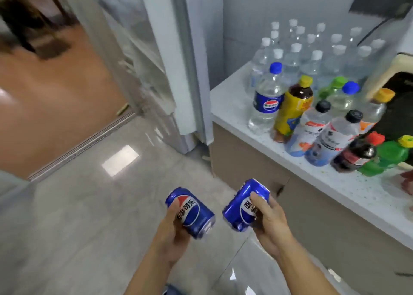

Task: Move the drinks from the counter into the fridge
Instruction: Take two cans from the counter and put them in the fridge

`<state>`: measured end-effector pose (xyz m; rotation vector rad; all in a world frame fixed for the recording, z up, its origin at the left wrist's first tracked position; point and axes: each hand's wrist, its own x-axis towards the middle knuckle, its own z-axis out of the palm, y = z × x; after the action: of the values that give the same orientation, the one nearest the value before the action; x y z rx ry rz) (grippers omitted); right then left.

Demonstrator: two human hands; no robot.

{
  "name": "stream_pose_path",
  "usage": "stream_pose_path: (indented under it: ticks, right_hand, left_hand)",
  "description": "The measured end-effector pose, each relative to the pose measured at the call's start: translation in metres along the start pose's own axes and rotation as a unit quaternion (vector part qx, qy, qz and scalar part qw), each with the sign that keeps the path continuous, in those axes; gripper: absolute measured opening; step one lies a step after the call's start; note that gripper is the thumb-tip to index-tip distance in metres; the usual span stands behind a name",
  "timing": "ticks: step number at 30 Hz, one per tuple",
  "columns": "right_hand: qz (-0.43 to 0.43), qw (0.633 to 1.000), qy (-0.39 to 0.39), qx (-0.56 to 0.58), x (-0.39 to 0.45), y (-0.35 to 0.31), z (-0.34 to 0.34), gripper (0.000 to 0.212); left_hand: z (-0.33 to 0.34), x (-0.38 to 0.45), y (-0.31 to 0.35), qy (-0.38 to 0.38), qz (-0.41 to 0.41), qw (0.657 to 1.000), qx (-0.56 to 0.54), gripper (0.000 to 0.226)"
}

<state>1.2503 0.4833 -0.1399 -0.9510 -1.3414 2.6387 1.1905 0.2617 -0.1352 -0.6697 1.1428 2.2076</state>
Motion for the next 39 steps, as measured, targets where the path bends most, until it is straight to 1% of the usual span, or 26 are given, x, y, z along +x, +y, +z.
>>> stream_pose_path:
  ticks: [2, 4, 5, 8, 11, 15, 17, 22, 26, 29, 31, 36, 39]
  right_hand:
    - [0.047, 0.998, -0.041, 0.025, 0.011, 0.020, 0.047, 0.056]
    - [0.091, 0.992, -0.068, 0.048, 0.022, 0.043, 0.098, 0.046]
    - [0.108, 0.990, -0.076, 0.055, 0.028, 0.056, 0.123, 0.045]
    - [0.147, 0.982, -0.099, 0.062, 0.043, 0.093, 0.194, 0.048]
    - [0.177, 0.977, -0.117, 0.039, 0.054, 0.120, 0.258, 0.050]
    - [0.197, 0.968, -0.157, -0.011, 0.070, 0.144, 0.324, 0.067]
    - [0.208, 0.962, -0.177, -0.027, 0.083, 0.152, 0.354, 0.070]
    - [0.224, 0.955, -0.187, -0.046, 0.130, 0.169, 0.414, 0.072]
    - [0.232, 0.952, -0.190, -0.063, 0.189, 0.176, 0.467, 0.074]
    - [0.234, 0.952, -0.186, -0.070, 0.239, 0.171, 0.513, 0.087]
    - [0.233, 0.953, -0.178, -0.080, 0.272, 0.162, 0.544, 0.091]
    - [0.206, 0.956, -0.182, -0.098, 0.350, 0.124, 0.610, 0.081]
    - [0.191, 0.962, -0.174, -0.091, 0.389, 0.107, 0.637, 0.076]
  left_hand:
    - [-0.034, -0.004, 0.023, 0.005, -0.020, 0.998, -0.063, 0.050]
    - [-0.071, -0.004, 0.051, 0.016, -0.021, 0.994, -0.104, 0.057]
    - [-0.090, -0.004, 0.067, 0.026, -0.017, 0.992, -0.119, 0.060]
    - [-0.147, -0.005, 0.116, 0.049, -0.003, 0.986, -0.157, 0.064]
    - [-0.195, -0.007, 0.164, 0.053, 0.026, 0.982, -0.181, 0.064]
    - [-0.237, -0.003, 0.218, 0.056, 0.065, 0.982, -0.167, 0.064]
    - [-0.250, 0.005, 0.242, 0.059, 0.083, 0.982, -0.157, 0.066]
    - [-0.268, 0.040, 0.301, 0.079, 0.111, 0.980, -0.142, 0.069]
    - [-0.278, 0.087, 0.358, 0.099, 0.125, 0.981, -0.111, 0.064]
    - [-0.277, 0.125, 0.409, 0.110, 0.134, 0.979, -0.108, 0.061]
    - [-0.268, 0.150, 0.447, 0.117, 0.132, 0.979, -0.105, 0.060]
    - [-0.239, 0.215, 0.535, 0.101, 0.130, 0.981, -0.099, 0.064]
    - [-0.226, 0.254, 0.574, 0.081, 0.125, 0.985, -0.092, 0.062]
